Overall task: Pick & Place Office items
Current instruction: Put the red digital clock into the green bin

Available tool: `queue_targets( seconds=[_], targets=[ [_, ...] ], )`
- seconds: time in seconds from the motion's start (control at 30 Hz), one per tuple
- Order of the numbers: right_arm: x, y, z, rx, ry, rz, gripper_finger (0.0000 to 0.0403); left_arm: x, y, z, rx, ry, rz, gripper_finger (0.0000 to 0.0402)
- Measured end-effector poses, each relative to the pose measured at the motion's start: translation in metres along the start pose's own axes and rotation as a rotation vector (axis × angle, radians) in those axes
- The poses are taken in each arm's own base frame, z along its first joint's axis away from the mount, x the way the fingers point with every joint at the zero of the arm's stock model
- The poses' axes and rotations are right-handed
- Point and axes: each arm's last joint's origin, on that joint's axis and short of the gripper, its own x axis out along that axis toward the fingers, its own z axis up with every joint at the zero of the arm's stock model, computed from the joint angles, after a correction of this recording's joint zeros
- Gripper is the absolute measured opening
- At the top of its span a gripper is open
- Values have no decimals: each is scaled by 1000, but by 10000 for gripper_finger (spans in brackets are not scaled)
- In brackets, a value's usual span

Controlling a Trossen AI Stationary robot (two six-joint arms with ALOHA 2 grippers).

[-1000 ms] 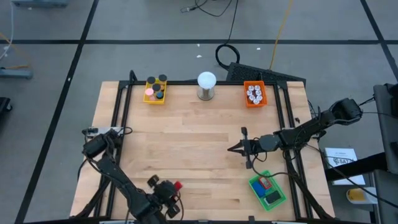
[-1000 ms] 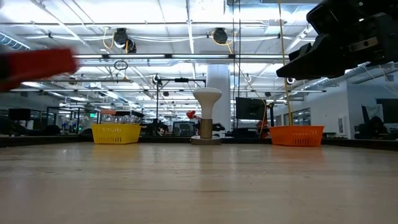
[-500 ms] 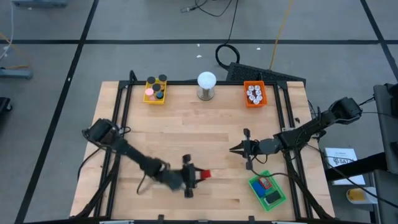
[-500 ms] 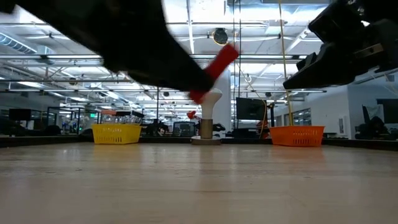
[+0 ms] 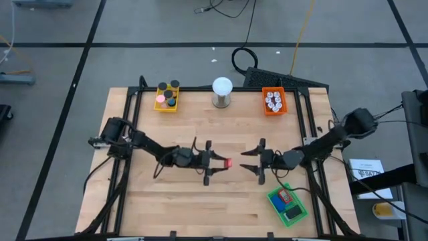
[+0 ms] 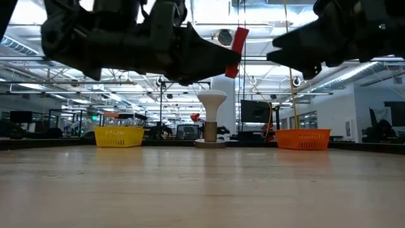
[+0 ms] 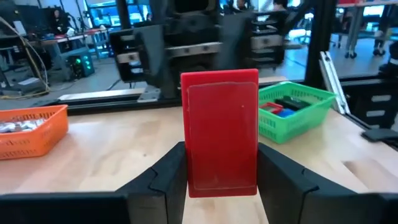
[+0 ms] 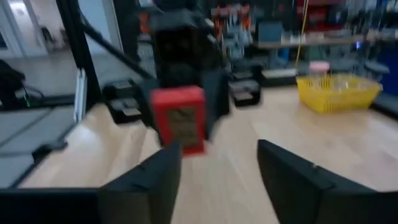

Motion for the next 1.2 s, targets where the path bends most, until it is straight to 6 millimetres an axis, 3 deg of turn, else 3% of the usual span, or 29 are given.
queue_targets(
  seconds=[0.3,0.57,0.7,1.2],
  targets=[
    [21,5,-5,4,-118,-8,303,2,17,0,-29,-7,13,157],
    [47,1,-3,-17,-124,-24,326,2,19,-1,-32,-5,14,157],
    [49,-2,-4,-14,-109,3,308,2,18,-1,-32,1,11,157],
    [57,-7,-2,-3,-80,105,167,2,17,-3,-64,15,2,157]
  ],
)
